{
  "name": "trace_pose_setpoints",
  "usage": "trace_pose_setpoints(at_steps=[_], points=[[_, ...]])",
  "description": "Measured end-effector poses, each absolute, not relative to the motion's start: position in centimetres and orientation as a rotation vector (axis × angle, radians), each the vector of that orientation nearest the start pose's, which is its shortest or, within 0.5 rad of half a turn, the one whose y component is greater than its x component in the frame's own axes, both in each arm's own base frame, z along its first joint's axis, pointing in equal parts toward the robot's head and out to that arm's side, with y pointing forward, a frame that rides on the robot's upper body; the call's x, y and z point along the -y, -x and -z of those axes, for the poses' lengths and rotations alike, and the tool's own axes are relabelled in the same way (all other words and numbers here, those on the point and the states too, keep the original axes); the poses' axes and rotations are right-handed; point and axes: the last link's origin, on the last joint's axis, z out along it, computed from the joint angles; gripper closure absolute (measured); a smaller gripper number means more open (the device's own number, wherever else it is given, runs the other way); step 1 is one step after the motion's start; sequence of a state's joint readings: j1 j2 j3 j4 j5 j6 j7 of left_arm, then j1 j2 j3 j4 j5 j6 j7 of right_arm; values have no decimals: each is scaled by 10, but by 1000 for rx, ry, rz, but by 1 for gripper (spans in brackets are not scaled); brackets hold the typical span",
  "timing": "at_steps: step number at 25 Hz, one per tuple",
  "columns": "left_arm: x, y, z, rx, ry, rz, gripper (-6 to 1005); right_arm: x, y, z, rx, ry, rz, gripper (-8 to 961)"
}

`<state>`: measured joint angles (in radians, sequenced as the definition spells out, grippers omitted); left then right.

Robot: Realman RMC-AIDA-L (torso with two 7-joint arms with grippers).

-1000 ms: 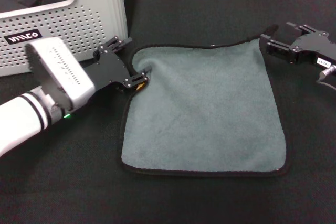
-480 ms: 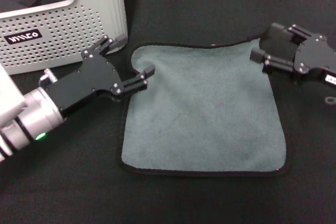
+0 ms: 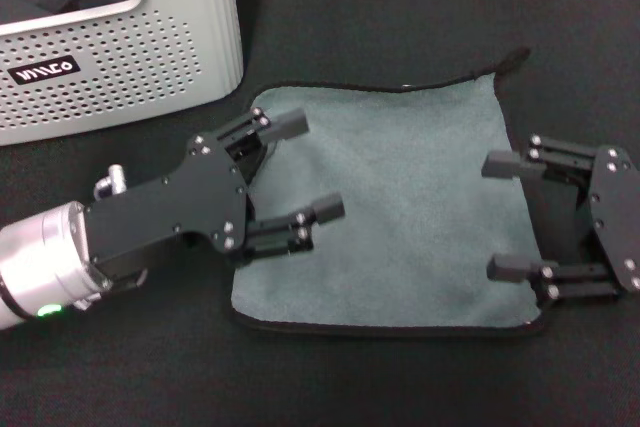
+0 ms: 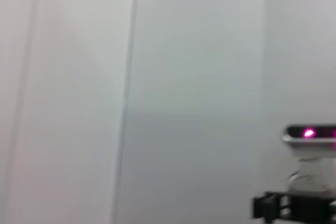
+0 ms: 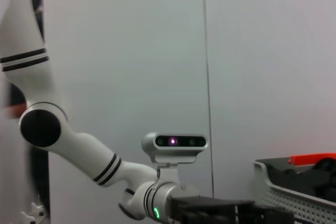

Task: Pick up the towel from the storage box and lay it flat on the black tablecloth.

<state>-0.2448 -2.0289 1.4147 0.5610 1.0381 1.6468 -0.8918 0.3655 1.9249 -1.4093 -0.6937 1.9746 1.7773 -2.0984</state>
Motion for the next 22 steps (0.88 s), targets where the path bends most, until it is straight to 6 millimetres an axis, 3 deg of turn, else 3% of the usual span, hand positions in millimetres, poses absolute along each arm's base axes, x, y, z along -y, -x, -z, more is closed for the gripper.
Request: trace_pose_setpoints(at_steps=[9, 22], points=[[-240, 241, 15, 211, 2580, 1380, 109, -254, -220, -24, 133, 2827, -1213, 143], [-238, 238, 8, 180, 2588, 1426, 110, -254, -220, -24, 169, 2817, -1207, 143]])
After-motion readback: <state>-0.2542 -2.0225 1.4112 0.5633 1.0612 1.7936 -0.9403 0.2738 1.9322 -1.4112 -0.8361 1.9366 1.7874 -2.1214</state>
